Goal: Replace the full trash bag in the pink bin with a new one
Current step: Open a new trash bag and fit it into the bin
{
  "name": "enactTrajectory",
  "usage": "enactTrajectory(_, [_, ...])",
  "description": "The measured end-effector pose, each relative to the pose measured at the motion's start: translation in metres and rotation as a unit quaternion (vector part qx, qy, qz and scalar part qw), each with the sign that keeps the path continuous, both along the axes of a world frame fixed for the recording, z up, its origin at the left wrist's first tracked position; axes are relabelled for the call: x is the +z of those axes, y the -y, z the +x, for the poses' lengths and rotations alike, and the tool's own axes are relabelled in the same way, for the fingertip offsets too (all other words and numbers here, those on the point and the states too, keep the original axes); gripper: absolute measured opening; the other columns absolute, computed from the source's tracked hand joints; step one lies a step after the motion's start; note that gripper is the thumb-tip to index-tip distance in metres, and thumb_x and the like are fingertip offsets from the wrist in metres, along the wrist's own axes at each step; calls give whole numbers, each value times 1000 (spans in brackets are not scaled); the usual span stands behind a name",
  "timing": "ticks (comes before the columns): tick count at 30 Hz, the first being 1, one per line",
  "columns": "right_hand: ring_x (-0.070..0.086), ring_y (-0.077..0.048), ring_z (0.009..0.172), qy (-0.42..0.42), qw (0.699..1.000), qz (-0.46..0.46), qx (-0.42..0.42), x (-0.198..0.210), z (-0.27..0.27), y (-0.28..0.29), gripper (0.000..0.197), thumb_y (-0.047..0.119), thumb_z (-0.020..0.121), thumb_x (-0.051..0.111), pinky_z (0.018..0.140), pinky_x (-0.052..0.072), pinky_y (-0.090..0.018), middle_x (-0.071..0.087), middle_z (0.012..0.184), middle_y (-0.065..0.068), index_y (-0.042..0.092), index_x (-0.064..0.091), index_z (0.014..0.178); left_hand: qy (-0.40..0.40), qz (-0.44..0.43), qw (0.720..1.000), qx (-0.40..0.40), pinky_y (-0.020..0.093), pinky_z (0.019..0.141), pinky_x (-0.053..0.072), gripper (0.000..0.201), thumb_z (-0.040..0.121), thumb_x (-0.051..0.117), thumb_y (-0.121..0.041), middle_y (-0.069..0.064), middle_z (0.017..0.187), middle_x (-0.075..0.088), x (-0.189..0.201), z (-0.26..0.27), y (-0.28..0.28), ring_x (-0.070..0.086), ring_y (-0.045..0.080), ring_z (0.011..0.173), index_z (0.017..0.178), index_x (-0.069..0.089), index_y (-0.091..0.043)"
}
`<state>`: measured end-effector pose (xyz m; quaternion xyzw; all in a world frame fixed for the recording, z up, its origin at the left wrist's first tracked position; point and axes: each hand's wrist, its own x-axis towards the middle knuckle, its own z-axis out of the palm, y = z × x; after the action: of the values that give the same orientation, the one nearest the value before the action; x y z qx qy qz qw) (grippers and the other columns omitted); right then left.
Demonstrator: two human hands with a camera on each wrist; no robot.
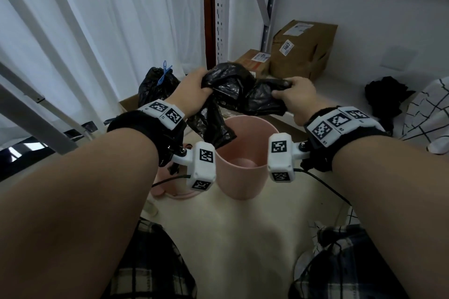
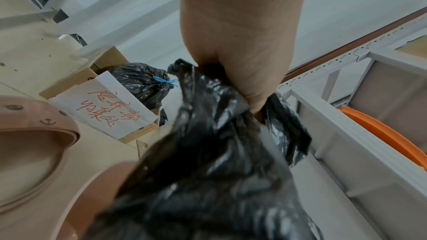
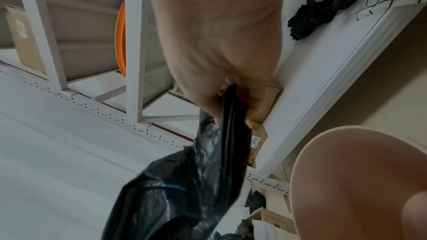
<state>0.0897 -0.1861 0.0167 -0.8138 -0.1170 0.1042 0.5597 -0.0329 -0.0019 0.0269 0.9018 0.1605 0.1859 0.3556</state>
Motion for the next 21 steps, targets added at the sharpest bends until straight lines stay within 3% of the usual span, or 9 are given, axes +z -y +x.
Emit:
enactTrajectory(1, [60,-26,93,26,1000,0,-17,0,1,0,14,3,85,62,88,52,-36,64,92,-12,5,65,99,-3,10,1000,15,28,86,41,24,91,49,-3,22,114,60,0,0,-2,56,32,108,115,52,1])
enactTrajectory(2, [58,-24,89,47,998,7,-29,3,0,1,10,2,88,57,81,50,-34,63,82,-9,7,65,87,-6,21,999,30,27,82,39,22,92,49,-4,23,111,60,0,0,-3,56,33,106,112,52,2])
enactTrajectory(7, [54,-24,76,-7,992,127,-11,12,-13,-6,33,-12,86,30,54,49,-22,53,79,-8,13,53,82,-7,27,998,55,26,79,37,22,94,50,-11,21,110,60,0,1,-3,57,32,105,112,51,1])
enactTrajectory(9, [57,-24,81,-52,982,183,-6,19,-17,-11,28,-6,90,31,62,51,-24,56,85,-9,11,54,86,-8,13,998,57,25,80,37,24,94,50,-13,19,113,61,-1,2,-2,57,30,106,114,51,0])
enactTrajectory(11, [62,-25,97,-131,957,255,46,24,-18,-14,28,21,96,42,77,53,-29,63,107,-12,4,57,112,-6,9,998,65,25,81,38,24,95,50,-14,20,113,61,-1,1,-5,57,30,106,114,51,0])
enactTrajectory(13, [59,-19,110,-161,960,197,119,24,-17,-13,72,62,87,45,77,51,-27,59,126,-5,9,47,136,-10,21,997,77,28,82,39,23,94,49,-13,22,112,60,-3,1,-9,57,32,105,112,51,2])
enactTrajectory(15, [57,-17,111,-150,974,105,131,23,-20,-12,98,79,70,49,68,45,-25,57,133,-1,13,39,142,-53,50,994,80,30,84,40,27,93,50,-13,23,114,59,-6,0,-11,56,35,108,114,50,3])
enactTrajectory(18, [58,-19,115,-145,977,79,134,20,-16,-13,117,87,51,57,78,49,-29,56,136,-5,14,40,141,-178,108,977,49,43,104,39,67,81,68,-38,18,133,47,-8,-2,-10,46,35,124,134,38,-8])
enactTrajectory(21, [48,-22,130,-165,971,87,146,18,-11,-18,128,95,42,51,107,39,-42,44,147,-2,24,32,146,-157,135,975,-79,44,117,20,103,72,74,-47,12,153,20,4,-6,8,20,28,142,150,13,-17])
